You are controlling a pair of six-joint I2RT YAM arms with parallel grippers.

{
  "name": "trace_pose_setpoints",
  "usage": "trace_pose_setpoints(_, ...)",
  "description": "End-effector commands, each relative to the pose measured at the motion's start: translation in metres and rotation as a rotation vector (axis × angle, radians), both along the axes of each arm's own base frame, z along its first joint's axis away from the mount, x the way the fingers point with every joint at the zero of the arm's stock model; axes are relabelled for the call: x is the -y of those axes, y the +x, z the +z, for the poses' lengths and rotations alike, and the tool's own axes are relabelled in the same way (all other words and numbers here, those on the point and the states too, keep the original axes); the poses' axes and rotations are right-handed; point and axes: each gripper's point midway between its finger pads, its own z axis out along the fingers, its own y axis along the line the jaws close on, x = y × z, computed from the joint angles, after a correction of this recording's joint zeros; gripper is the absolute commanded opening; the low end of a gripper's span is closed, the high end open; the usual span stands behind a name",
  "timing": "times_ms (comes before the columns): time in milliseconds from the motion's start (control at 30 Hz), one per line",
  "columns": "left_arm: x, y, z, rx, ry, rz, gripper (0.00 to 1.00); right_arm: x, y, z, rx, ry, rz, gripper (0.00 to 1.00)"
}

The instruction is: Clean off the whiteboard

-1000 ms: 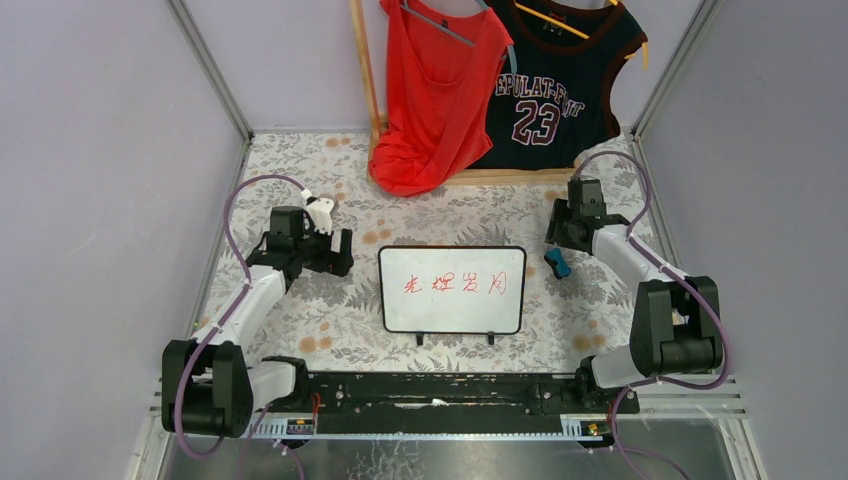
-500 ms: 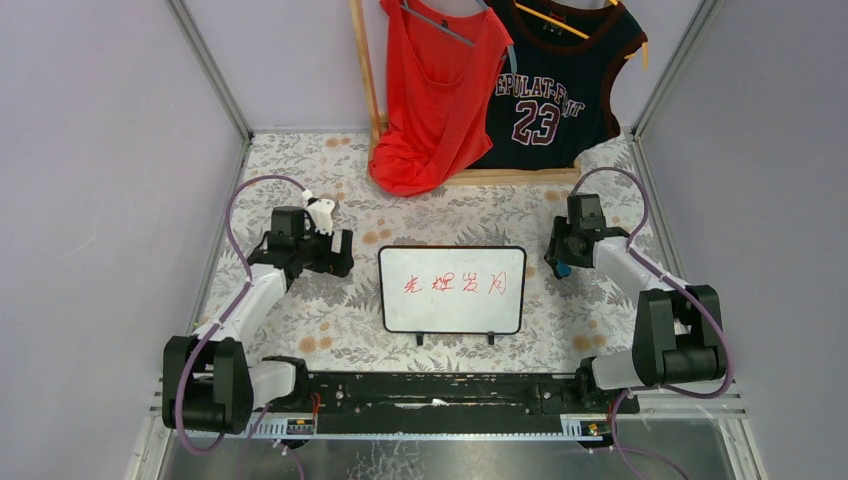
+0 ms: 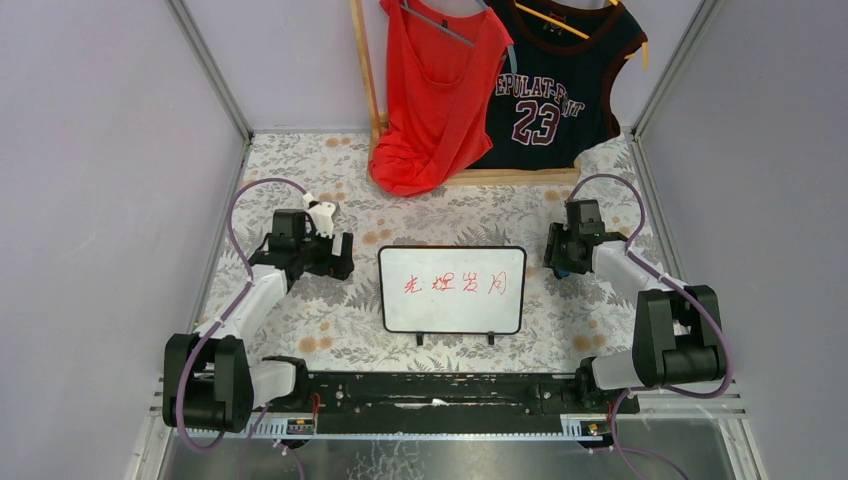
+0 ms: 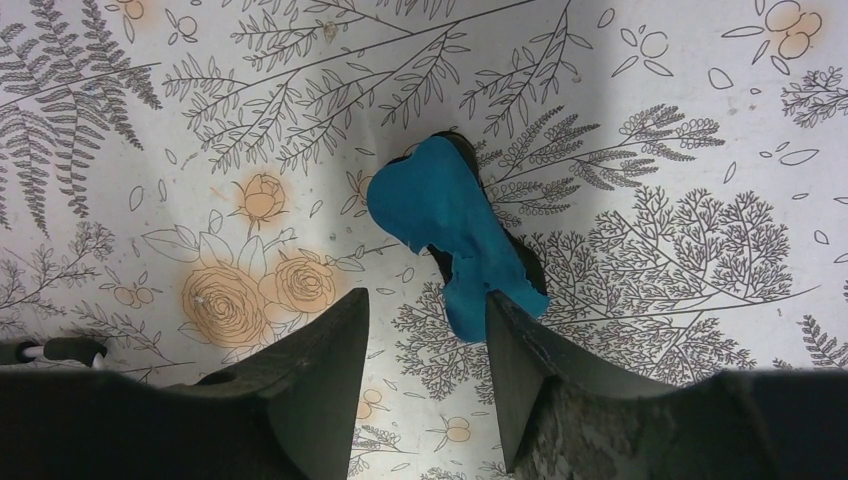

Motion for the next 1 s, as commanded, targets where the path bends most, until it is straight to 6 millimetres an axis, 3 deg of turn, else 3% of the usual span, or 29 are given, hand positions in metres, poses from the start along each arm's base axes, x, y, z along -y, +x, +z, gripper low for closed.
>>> trace_pose_setpoints(0,-0.002,0.002,0.004,0.032,0.000,-0.004,0.96,0.002,0.014,0.009,0.034,-0.025,-0.007,0.54)
trace_pose_setpoints(300,-0.001,0.000,0.003,0.030,-0.002,-0.010,0.96,0.005,0.027,0.009,0.031,-0.047,-0.018,0.54)
trace_pose_setpoints(667,-0.001,0.001,0.001,0.024,-0.001,-0.008,0.96,0.013,0.044,0.037,0.081,-0.102,-0.008,0.54)
trace_pose_setpoints(967,0.000,0.000,0.003,0.030,-0.007,-0.017,0.96,0.020,0.041,0.018,0.040,-0.142,-0.007,0.53)
